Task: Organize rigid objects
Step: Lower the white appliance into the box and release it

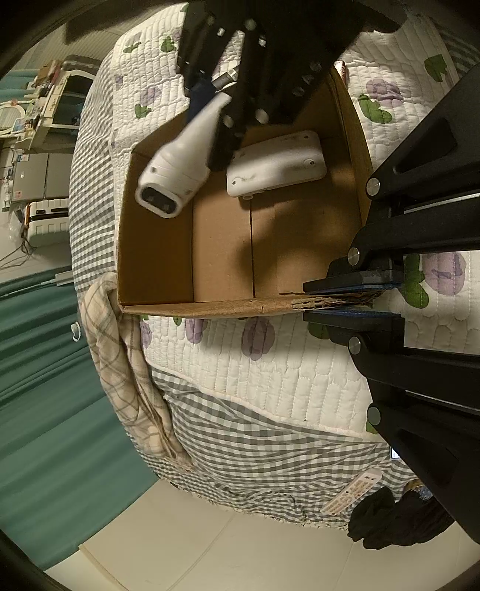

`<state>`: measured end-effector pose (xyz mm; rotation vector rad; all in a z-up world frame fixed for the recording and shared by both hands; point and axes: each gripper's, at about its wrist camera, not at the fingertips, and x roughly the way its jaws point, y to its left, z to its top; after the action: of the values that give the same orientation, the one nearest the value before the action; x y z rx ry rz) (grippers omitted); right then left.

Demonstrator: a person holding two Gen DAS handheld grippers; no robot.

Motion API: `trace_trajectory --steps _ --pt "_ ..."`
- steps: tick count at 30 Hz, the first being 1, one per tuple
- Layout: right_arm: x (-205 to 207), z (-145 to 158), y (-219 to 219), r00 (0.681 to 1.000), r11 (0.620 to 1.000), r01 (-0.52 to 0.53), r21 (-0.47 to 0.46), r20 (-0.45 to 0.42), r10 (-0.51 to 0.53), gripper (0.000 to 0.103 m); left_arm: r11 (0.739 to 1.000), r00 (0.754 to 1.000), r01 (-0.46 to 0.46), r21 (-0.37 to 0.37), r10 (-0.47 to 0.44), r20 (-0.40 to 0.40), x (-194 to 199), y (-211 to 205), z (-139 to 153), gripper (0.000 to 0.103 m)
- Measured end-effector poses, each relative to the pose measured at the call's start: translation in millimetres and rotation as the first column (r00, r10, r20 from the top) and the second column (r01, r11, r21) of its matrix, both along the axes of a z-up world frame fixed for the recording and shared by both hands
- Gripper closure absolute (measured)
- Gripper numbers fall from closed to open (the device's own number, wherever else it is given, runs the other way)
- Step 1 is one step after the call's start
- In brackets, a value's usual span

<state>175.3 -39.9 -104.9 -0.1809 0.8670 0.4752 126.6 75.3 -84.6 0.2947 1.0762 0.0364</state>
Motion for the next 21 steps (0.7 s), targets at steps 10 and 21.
trace_trajectory --steps 10,21 --pt "-3.4 -14.1 8.7 0.999 1.0 -0.017 -0.008 -0.034 0.017 0.071 1.0 1.0 -0.001 -0.001 0.001 0.0 0.0 0.7 0.3 0.096" --pt "-16.2 27.8 -17.4 0.999 0.998 0.005 0.06 0.043 -0.008 0.02 1.0 1.0 -0.002 -0.002 0.002 -0.005 1.4 3.8 0.5 0.096"
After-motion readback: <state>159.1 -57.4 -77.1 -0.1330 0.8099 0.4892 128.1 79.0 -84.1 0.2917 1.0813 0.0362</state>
